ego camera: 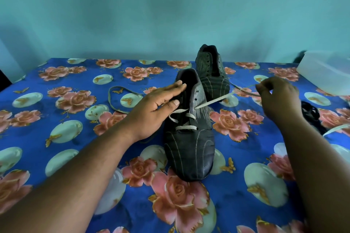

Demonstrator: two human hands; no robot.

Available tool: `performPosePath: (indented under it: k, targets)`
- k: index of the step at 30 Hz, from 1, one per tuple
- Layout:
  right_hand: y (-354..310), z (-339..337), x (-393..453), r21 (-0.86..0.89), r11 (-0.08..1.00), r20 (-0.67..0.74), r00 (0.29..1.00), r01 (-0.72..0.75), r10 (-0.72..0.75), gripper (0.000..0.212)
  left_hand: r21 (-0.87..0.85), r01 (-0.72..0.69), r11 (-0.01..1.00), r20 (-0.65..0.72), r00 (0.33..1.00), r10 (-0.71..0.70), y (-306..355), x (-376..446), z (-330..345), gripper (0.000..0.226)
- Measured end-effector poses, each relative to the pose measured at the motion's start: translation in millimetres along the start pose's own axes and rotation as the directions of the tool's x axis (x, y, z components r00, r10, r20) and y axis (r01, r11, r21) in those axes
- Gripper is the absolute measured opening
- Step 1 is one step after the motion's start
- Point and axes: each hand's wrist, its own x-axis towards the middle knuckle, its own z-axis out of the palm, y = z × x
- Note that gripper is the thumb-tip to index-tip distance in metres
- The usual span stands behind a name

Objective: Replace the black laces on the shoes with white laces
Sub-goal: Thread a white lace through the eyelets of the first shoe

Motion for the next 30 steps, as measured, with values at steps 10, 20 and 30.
performPosePath:
  k: [10, 20, 30]
  targets:
    - [-73, 13, -56, 0.248, 0.667, 0.149, 0.653, 0.703, -0.743, 0.042, -0.133, 0.065, 0.989, -0.046, 0.996, -0.071, -7, 2, 0, 0.045]
    - [-46, 14, -34, 0.22, 0.672, 0.081, 0.674, 0.707, -0.735, 0.019, 0.057, -0.018, 0.998, -0.035, 0.999, 0.02, -5, 3, 1, 0.051]
    - [-54, 11, -44, 0.323, 0.686, 0.105, 0.696, 0.652, -0.71, 0.025, 0.158, -0.069, 0.985, -0.111, 0.99, 0.087, 7, -2, -5, 0.024]
